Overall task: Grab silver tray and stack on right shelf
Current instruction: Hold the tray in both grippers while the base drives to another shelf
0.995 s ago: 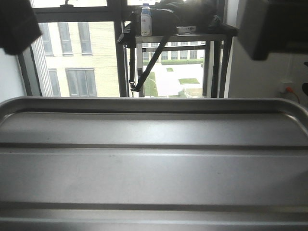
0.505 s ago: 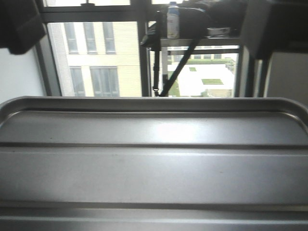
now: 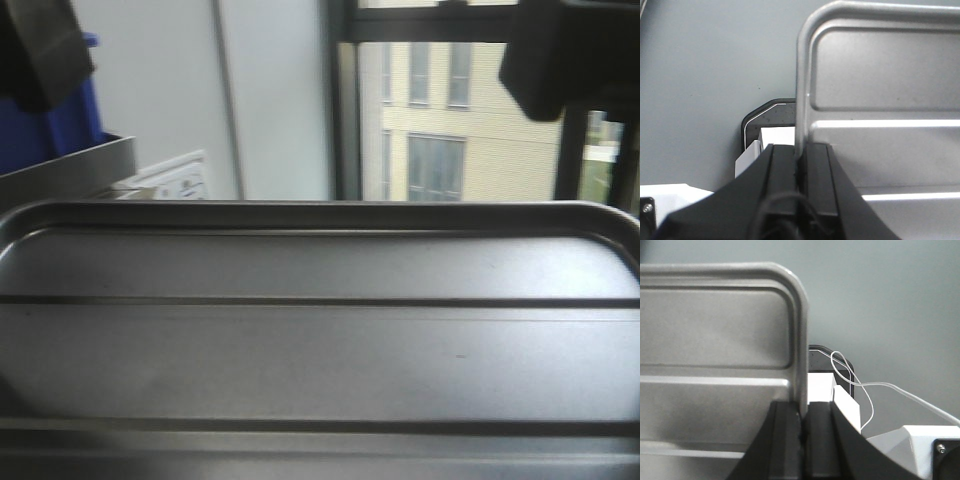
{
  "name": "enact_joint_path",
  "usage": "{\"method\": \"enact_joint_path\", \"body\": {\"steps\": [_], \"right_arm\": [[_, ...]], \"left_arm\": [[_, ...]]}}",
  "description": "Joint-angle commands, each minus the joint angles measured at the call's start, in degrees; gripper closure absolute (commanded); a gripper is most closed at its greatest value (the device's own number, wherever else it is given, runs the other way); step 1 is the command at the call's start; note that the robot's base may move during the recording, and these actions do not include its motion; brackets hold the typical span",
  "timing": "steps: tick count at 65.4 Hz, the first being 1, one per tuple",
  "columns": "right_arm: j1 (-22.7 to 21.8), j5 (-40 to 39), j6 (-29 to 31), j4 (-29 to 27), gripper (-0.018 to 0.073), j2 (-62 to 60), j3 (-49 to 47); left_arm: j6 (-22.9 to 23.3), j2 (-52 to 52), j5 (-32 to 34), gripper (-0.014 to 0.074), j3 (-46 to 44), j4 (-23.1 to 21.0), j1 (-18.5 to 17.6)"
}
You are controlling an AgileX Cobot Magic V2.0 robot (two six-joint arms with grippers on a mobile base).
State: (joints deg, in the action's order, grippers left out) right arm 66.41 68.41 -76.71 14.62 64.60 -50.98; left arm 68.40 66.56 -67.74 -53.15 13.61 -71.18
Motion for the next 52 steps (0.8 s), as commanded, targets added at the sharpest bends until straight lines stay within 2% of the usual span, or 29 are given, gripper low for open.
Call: {"method": "enact_joint_path", "body": {"steps": [1,52], "right_arm": [[-0.2,5.7,-0.1,2.8,0.05,-1.1,-1.5],[-0.2,5.7,-0.1,2.8,0.05,-1.1,-1.5]], "left_arm": [[-0.2,-1.3,-8.8,0.0687,-1.2,1.7,-0.3],[-0.2,-1.3,-8.8,0.0687,-1.2,1.7,-0.3]]}}
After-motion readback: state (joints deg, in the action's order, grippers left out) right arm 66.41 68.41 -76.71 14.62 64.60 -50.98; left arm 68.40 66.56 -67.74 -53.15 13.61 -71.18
